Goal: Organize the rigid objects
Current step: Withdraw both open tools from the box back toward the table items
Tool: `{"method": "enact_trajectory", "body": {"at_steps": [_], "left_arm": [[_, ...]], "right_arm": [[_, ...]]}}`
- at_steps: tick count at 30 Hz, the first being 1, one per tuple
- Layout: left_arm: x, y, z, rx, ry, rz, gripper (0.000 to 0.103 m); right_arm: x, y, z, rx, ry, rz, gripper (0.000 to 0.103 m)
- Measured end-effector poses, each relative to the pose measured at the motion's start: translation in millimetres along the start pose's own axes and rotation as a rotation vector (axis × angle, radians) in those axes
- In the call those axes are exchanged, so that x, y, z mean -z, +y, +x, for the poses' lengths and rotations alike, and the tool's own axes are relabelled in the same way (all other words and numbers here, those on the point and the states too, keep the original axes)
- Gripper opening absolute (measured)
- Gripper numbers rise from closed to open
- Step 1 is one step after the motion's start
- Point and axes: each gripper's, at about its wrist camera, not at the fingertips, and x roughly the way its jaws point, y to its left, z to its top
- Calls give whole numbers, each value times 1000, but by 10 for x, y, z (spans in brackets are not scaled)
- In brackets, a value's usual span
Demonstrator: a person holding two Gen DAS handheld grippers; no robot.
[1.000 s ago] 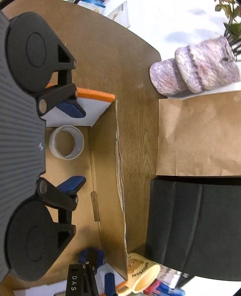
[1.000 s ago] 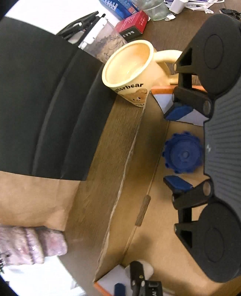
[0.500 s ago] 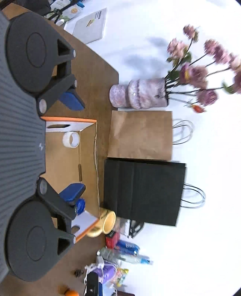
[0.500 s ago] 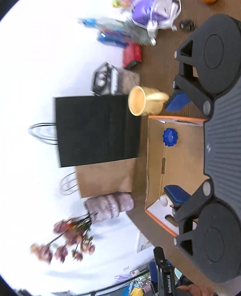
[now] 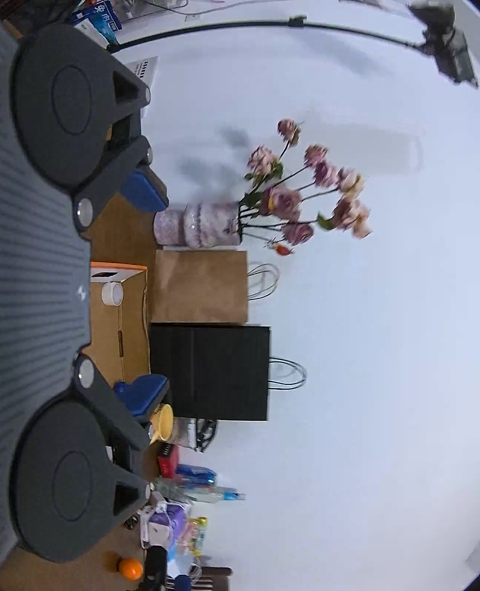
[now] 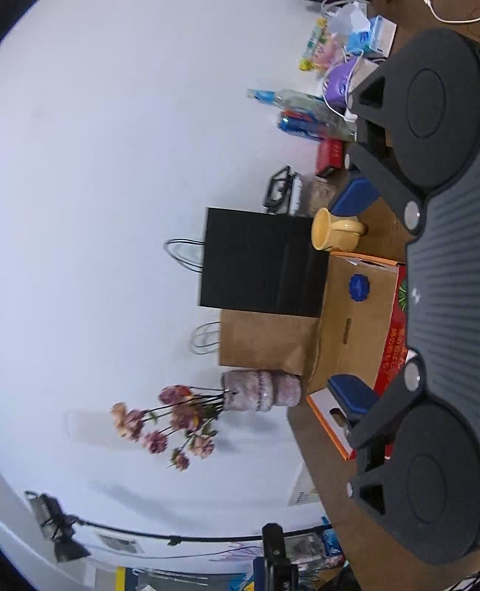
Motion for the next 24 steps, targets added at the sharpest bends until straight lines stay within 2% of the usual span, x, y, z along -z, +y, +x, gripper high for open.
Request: {"method": "enact_trajectory", "body": {"at_steps": [3,7,12,18,24], "left_arm": [[174,34,-335,5,-33,6,101],[480,22,-788,-33,-88,42,101],[764,10,-1255,-37,-113,61,102],[1053,9,-1557,-85,-130,107,103],[1174,-47,-1725,-60,-152,81,103]], "right_arm": [[176,134,-282,-18,-51,0,93],[418,302,-589,-72,-98,19,98],[645,467,-916,-48,-138,54,98],[930,622,-1265,-36,-159,75,101],[1200,726,-1588,-7,-168,82,102]]}}
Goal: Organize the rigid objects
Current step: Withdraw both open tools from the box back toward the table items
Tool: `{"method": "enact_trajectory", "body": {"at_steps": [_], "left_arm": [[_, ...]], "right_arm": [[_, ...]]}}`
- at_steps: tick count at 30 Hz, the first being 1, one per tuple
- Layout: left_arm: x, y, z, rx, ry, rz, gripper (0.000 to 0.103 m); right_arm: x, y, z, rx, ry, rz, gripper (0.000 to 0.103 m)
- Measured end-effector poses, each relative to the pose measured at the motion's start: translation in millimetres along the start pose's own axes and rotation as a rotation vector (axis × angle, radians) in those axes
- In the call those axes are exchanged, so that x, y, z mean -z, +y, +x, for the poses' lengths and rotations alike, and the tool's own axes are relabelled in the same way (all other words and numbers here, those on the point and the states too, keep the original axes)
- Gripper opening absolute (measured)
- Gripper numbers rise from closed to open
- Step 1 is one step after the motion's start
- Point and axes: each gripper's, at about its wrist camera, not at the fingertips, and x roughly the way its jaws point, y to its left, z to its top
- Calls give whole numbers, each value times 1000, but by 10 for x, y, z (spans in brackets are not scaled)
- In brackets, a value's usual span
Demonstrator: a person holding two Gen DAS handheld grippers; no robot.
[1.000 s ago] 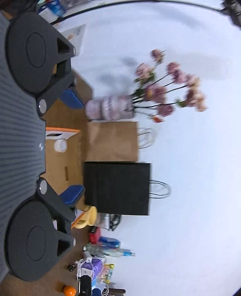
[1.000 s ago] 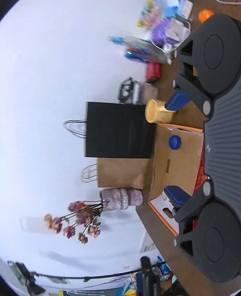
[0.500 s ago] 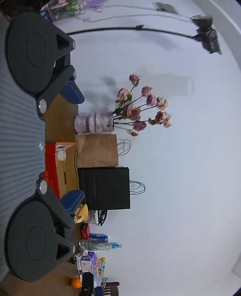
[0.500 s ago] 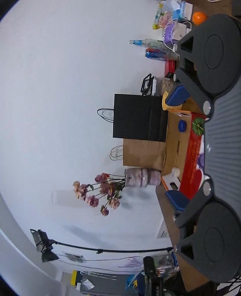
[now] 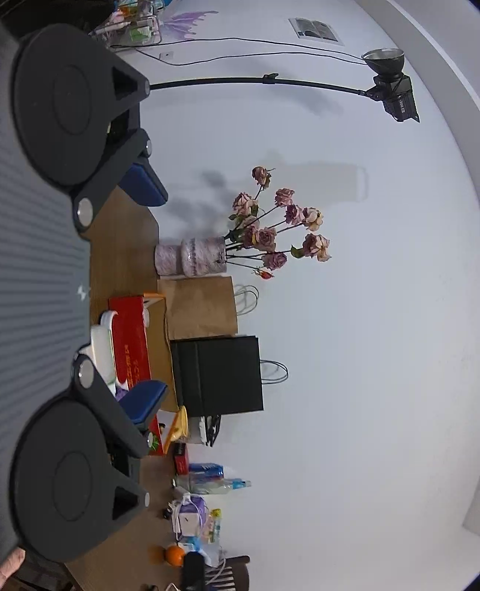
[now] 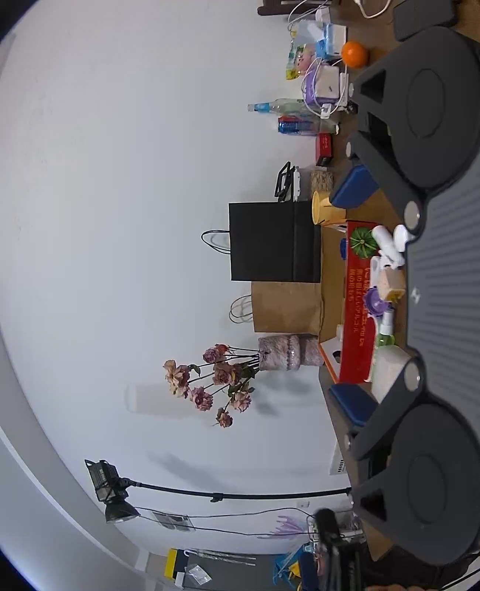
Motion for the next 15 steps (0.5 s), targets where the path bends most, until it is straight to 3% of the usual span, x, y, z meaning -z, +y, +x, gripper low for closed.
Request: {"method": "enact_trajectory", "body": {"at_steps": [6,15], "left_arm": [[60,-109,-173,4,-9,8,103],[256,-98,-180,0,72,-31,103]], "right_arm": [[206,33,-161,3,42,27,102],[390,144,-184,15,108,2,102]]}}
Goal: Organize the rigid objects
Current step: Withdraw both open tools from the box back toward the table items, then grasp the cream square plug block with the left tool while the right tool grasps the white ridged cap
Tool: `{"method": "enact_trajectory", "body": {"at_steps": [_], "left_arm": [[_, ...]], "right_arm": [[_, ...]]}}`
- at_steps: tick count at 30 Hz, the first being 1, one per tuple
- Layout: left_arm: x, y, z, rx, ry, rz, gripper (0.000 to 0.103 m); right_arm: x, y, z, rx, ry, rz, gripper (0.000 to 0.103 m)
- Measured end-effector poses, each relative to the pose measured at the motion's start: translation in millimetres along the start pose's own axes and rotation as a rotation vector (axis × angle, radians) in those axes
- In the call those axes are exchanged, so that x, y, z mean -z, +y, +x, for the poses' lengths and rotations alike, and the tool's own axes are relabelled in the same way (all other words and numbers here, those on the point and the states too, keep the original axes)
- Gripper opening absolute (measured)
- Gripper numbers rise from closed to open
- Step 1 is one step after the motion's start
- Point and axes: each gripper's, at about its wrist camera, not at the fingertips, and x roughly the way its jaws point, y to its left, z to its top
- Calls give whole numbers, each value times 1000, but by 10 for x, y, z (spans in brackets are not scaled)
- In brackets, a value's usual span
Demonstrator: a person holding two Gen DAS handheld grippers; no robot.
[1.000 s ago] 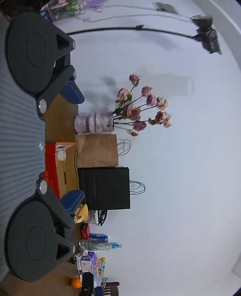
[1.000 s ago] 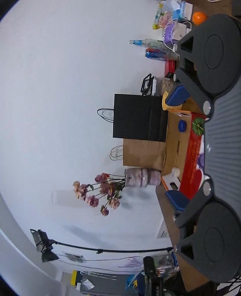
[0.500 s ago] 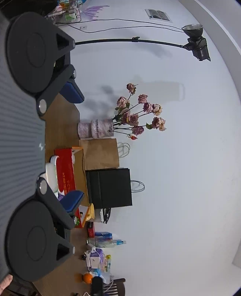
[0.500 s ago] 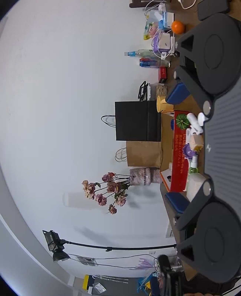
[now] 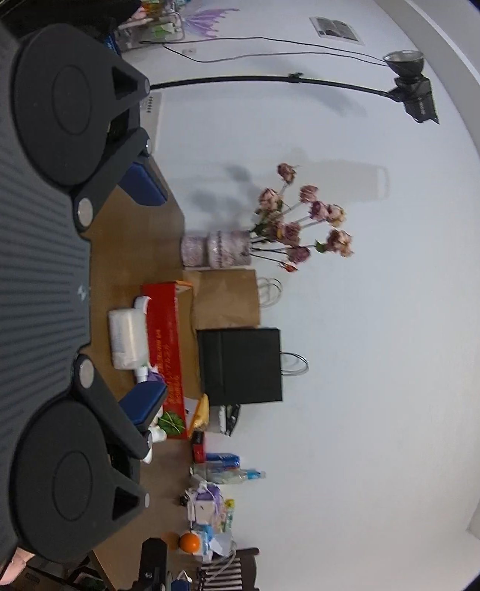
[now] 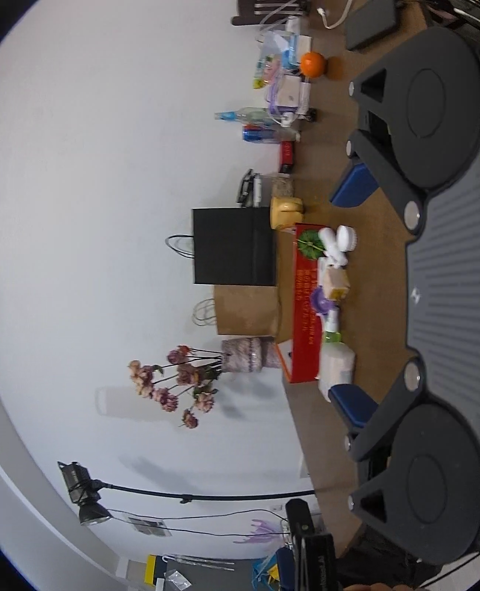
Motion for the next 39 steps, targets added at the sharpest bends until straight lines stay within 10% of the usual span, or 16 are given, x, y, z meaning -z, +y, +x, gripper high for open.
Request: {"method": "enact_trajectory", "body": {"at_steps": [27,39], "left_arm": [[-71,-711,1761,241,230,-5,103],[43,-1337,3218,493,516,91,72]], "right_arm": [[-194,-719,1564,66,219,72,93],[-216,-972,2717,-26,430,-56,71]]}}
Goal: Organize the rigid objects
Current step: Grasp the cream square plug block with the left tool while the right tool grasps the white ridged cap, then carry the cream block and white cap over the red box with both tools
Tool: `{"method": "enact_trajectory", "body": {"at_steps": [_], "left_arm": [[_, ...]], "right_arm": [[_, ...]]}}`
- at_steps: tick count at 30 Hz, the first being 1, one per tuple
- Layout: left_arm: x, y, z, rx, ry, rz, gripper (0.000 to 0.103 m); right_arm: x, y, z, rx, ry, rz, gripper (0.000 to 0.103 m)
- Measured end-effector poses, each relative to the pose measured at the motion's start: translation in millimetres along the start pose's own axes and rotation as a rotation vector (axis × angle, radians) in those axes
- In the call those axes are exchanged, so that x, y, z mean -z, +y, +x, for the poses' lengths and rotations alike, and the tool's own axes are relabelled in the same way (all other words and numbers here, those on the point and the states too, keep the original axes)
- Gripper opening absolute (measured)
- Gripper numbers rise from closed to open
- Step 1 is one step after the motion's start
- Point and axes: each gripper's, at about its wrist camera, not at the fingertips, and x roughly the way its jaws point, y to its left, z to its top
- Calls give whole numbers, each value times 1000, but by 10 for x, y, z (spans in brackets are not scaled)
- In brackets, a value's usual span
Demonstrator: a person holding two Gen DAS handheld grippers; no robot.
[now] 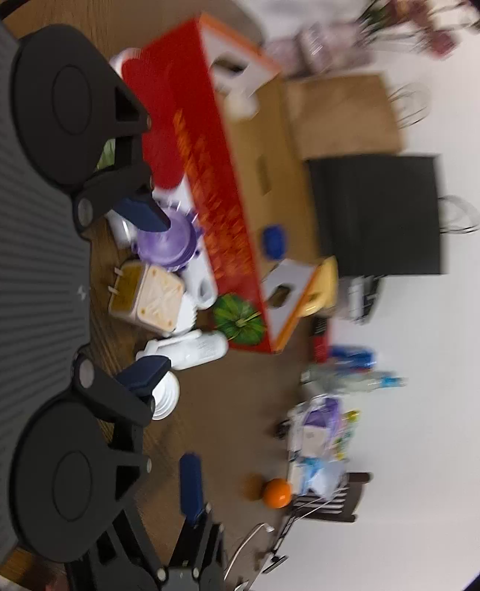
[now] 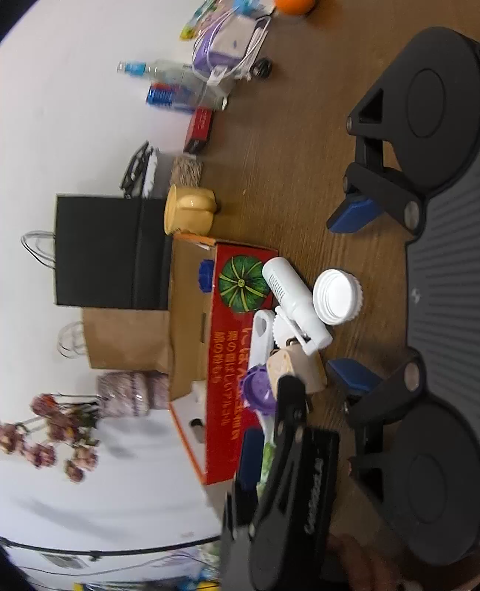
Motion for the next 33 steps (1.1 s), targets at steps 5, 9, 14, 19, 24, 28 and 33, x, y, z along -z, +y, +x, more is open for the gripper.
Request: {"method": "enact_trajectory", "body": {"at_steps": [5,9,14,19,24,28,33], "left_arm": [[-51,44,252,37,89,-12,51],[-37,69,214,56,81,-39,46],[-79,56,330,75,107,-44,48],[-82,11,422,61,115,-52,40],[-58,-43,163,36,54,-43,40],[-21,-29,-237,-7,1,-79,40],[171,4,-873,-106,-78,-123,40]], "right_arm": [[-66,-48,197,-19,29,-27,58],[-67,-57,276,-52,33,-32,50],[-55,-33,378,-43,68,-50,40],[-52,-41,365,-49,61,-42,25],[-53,-75,236,-40,34,-18,15],[-45,-35,-3,-20,-9,-2,15],[90,169,-449,8,-77,-16,15]]}}
